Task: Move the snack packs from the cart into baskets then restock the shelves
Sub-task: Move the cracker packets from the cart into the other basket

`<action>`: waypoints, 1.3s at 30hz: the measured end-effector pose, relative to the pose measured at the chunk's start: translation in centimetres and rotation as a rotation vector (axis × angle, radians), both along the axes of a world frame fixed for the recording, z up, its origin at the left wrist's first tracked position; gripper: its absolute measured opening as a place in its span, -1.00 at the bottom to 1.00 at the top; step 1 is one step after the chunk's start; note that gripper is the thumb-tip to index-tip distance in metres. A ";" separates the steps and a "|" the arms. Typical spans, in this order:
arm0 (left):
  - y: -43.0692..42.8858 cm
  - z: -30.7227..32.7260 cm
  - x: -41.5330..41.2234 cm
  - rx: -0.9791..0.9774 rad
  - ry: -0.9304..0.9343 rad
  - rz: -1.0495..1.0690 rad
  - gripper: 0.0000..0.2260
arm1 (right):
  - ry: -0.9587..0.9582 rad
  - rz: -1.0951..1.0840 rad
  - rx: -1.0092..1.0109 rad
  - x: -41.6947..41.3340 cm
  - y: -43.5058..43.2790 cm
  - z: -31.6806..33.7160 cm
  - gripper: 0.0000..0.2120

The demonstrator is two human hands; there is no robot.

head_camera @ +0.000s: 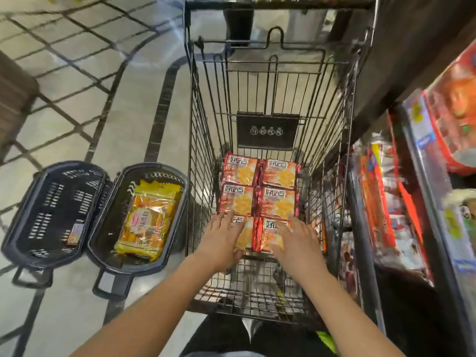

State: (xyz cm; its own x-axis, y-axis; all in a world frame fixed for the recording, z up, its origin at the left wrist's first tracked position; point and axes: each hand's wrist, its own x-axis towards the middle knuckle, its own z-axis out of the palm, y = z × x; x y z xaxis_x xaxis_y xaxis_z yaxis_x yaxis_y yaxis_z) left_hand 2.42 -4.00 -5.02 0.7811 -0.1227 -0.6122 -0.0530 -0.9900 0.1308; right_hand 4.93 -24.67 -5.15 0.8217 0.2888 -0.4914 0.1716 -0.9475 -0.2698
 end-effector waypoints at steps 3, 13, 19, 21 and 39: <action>0.7 -2.9 1.2 -0.017 0.087 0.123 -0.31 | 0.019 -0.008 -0.005 0.4 -0.2 -1.6 -0.40; 1.8 -12.3 3.9 -0.160 0.276 0.756 -0.33 | 0.031 -0.020 0.039 0.6 -0.4 -9.0 -0.46; 2.3 -16.0 3.5 -0.300 0.316 0.976 -0.76 | 0.118 -0.133 0.051 0.3 -1.4 -12.1 -0.42; 2.6 -16.9 3.5 -0.317 0.340 1.038 -0.78 | 0.162 -0.213 0.087 0.4 -1.6 -13.0 -0.41; 2.9 -17.2 3.2 -0.330 0.286 1.135 -0.69 | 0.448 -0.995 0.232 1.9 -2.6 -20.1 -0.60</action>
State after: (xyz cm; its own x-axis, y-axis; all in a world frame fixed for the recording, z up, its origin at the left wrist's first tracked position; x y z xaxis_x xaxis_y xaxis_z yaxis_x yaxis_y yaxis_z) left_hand 5.57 -1.06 -22.27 0.3876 0.3601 -0.8486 0.8938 -0.3719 0.2504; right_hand 6.84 -27.28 -25.23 0.4997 -0.2769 -0.8208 -0.7932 -0.5270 -0.3051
